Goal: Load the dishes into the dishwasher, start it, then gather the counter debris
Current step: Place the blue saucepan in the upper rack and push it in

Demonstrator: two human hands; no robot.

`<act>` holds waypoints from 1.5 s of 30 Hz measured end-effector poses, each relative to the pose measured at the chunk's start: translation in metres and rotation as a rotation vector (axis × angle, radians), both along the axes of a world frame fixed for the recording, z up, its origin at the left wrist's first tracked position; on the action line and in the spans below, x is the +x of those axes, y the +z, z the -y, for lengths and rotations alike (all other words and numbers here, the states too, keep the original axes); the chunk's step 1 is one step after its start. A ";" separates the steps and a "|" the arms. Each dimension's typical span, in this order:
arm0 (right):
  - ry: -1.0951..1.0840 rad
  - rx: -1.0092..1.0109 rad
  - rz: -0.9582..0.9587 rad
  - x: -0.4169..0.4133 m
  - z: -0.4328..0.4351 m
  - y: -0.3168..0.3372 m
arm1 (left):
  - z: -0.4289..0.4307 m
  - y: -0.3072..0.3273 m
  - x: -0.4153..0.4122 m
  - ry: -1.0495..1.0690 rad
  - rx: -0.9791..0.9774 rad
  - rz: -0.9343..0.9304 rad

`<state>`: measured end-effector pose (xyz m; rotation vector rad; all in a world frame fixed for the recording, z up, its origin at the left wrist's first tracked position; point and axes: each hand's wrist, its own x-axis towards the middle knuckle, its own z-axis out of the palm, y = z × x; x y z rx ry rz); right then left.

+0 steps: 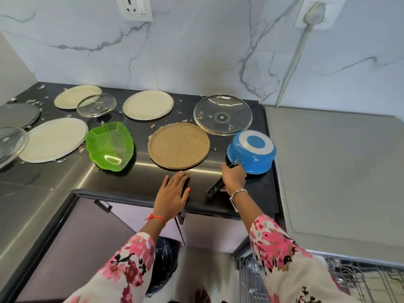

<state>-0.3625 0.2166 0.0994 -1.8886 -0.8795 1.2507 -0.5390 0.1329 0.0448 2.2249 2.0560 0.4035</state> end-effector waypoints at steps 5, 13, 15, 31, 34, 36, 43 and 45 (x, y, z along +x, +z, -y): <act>-0.148 0.005 -0.074 0.003 0.004 -0.010 | 0.001 -0.001 0.001 -0.012 -0.006 -0.003; -0.190 0.110 -0.011 0.012 0.021 -0.012 | 0.001 -0.005 0.000 -0.037 -0.031 -0.087; -0.175 0.134 -0.009 0.017 0.029 -0.011 | 0.005 -0.003 0.002 -0.036 -0.077 -0.103; 0.180 0.400 0.170 0.112 0.240 -0.025 | 0.224 -0.030 0.090 0.052 -0.104 0.138; 0.212 0.403 0.214 0.143 0.306 -0.034 | 0.277 -0.042 0.122 0.037 -0.120 0.165; 0.212 0.364 0.201 0.165 0.349 -0.037 | 0.311 -0.042 0.149 0.008 -0.168 0.166; 0.150 0.252 0.174 0.241 0.454 -0.060 | 0.397 -0.054 0.237 -0.101 -0.262 0.247; 0.113 0.214 0.186 0.268 0.472 -0.068 | 0.413 -0.060 0.259 -0.132 -0.285 0.249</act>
